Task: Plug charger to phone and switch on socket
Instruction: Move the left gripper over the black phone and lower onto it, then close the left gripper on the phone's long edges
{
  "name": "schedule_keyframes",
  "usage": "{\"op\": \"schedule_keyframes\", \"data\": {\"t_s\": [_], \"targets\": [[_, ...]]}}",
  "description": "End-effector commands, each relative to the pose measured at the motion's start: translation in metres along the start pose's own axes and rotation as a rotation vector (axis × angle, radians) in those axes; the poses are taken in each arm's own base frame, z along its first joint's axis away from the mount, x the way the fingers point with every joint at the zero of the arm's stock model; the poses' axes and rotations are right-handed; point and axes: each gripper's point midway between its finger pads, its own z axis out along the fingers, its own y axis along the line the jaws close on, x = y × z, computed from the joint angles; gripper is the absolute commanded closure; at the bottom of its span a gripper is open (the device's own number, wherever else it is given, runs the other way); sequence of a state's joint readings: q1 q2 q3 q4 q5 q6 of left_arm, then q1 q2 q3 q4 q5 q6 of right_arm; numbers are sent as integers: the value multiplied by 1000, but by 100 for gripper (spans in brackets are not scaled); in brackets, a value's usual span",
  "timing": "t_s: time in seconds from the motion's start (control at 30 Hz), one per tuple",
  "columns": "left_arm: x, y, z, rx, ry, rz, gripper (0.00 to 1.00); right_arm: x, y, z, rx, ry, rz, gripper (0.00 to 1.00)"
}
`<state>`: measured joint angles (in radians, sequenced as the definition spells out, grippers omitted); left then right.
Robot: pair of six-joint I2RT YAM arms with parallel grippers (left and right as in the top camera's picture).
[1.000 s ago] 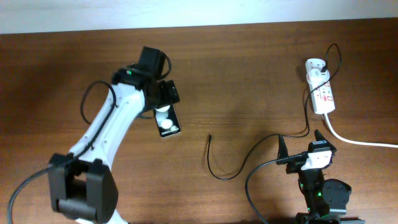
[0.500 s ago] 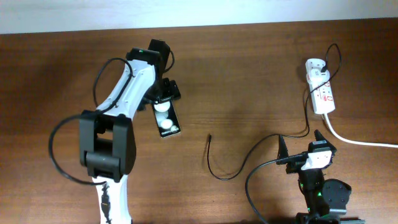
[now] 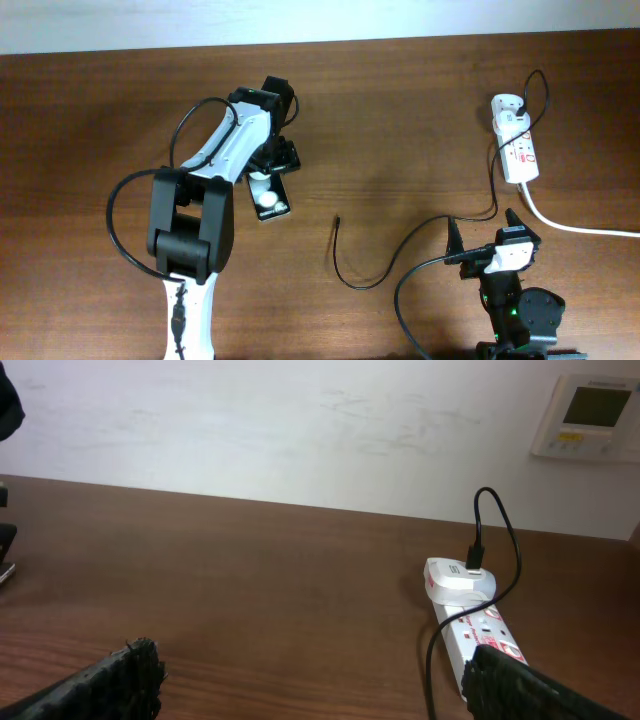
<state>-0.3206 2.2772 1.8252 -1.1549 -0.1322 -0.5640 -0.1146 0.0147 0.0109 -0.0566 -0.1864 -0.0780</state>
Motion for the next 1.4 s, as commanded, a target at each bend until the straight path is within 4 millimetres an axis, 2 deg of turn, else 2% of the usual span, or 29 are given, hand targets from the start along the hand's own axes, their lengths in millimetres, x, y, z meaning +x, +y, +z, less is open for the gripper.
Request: {"op": "schedule_keyframes", "data": {"t_s": [0.0, 0.1, 0.27, 0.5, 0.7, 0.93, 1.2, 1.37], "targets": [[5, 5, 10, -30, 21, 25, 1, 2, 6, 0, -29, 0, 4, 1], [11, 3, 18, -10, 44, 22, 1, 2, 6, 0, -29, 0, 4, 1], [9, -7, 19, 43, 40, 16, 1, 2, 6, 0, -29, 0, 4, 1], [10, -6, 21, 40, 45, 17, 1, 2, 6, 0, -29, 0, 4, 1], [23, -4, 38, 39, 76, 19, 1, 2, 6, 0, -29, 0, 4, 1], [28, -4, 41, 42, 93, 19, 1, 2, 6, 0, -29, 0, 4, 2], [41, -1, 54, 36, 123, 22, 1, 2, 6, 0, -29, 0, 4, 1], [42, -6, 55, 61, 127, 25, 1, 2, 6, 0, -29, 0, 4, 1]]}}
